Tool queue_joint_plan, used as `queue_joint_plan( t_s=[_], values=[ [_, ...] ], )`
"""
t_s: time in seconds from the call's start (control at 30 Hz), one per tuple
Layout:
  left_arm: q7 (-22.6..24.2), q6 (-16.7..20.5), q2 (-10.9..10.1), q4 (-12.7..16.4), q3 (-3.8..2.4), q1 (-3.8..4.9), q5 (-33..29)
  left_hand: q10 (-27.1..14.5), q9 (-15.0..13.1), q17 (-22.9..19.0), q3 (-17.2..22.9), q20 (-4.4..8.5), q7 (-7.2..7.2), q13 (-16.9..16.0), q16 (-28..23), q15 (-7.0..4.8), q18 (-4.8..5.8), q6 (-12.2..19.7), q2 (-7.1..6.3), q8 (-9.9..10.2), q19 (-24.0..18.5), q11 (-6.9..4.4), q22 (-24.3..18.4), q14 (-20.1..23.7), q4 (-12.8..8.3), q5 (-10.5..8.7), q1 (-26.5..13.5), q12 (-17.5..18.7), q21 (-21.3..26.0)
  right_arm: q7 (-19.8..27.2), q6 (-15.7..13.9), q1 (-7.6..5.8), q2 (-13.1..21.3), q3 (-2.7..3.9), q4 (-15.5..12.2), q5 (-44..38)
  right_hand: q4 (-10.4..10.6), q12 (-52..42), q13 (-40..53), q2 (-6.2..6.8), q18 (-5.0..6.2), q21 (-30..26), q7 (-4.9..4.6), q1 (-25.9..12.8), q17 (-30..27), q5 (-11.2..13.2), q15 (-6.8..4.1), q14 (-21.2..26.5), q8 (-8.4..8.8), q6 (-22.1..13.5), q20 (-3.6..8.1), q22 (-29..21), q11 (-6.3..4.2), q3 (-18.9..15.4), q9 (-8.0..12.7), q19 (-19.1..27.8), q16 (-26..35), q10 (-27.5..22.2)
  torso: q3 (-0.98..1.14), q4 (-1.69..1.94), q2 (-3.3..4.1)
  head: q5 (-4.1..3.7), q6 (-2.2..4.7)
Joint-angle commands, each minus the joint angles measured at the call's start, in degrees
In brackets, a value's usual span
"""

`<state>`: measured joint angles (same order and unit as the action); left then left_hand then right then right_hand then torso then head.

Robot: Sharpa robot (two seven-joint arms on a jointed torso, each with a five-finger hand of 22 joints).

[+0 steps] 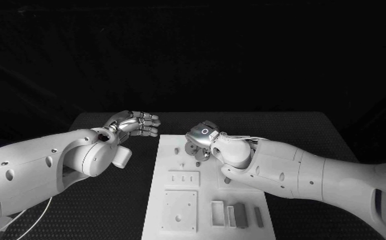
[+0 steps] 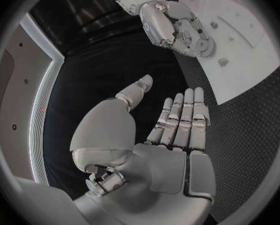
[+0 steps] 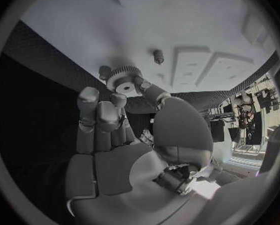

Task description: Assemble the parts on the task board

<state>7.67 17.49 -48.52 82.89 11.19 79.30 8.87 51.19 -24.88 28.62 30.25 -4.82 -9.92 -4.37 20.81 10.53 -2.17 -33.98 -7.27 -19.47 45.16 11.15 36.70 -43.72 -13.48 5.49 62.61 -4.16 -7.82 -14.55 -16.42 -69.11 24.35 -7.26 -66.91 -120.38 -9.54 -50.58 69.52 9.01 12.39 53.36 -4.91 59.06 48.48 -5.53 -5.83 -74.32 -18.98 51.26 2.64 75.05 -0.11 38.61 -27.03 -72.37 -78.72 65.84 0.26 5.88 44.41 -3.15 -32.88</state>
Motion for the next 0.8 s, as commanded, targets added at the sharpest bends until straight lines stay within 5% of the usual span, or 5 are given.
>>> queue_joint_plan(
  t_s=[0.03, 0.8],
  values=[
    [0.5, -0.2, 0.2, 0.1, -0.07, 0.16, 0.2, -0.2, 0.1, 0.1, 0.0, -0.31, -3.10, 0.1, -0.4, 0.38, -0.88, -0.2, -0.29, 0.1, 0.0, -0.08, 0.1, 0.0, 0.5, -0.23, 0.0, 0.2, 0.4, 0.9, 0.1, 0.27, -0.1, -0.12, 0.8, 0.1, 0.0, -0.1, -0.1, 0.55, 2.60, 0.3, -1.50, -0.1, 0.1, -0.3, -0.46, 0.0, -0.07, 3.0, 0.33, 1.0, 0.05, 0.3, -0.1, -0.2, -0.3, 0.4, 0.05, -0.03, 0.03, 0.05, -0.07],
    [0.5, -0.2, 0.1, 0.2, -0.07, 0.17, 0.2, -0.2, 0.1, 0.1, 0.0, -0.31, -3.12, 0.1, -0.4, 0.38, -0.89, -0.2, -0.32, 0.1, 0.0, -0.07, 0.1, -0.1, 0.5, -0.23, 0.0, 0.2, 0.4, 3.1, 1.6, 0.38, 0.5, -0.21, 1.8, 4.4, 1.3, 0.0, -0.5, 2.55, 2.60, 0.1, -2.26, -0.3, 0.1, -0.3, 0.21, 0.1, 1.64, 0.7, 0.47, 0.9, 0.76, 0.6, 0.4, -0.1, -0.3, -0.2, 0.01, -0.10, -0.02, 0.21, -0.31]
  ],
)
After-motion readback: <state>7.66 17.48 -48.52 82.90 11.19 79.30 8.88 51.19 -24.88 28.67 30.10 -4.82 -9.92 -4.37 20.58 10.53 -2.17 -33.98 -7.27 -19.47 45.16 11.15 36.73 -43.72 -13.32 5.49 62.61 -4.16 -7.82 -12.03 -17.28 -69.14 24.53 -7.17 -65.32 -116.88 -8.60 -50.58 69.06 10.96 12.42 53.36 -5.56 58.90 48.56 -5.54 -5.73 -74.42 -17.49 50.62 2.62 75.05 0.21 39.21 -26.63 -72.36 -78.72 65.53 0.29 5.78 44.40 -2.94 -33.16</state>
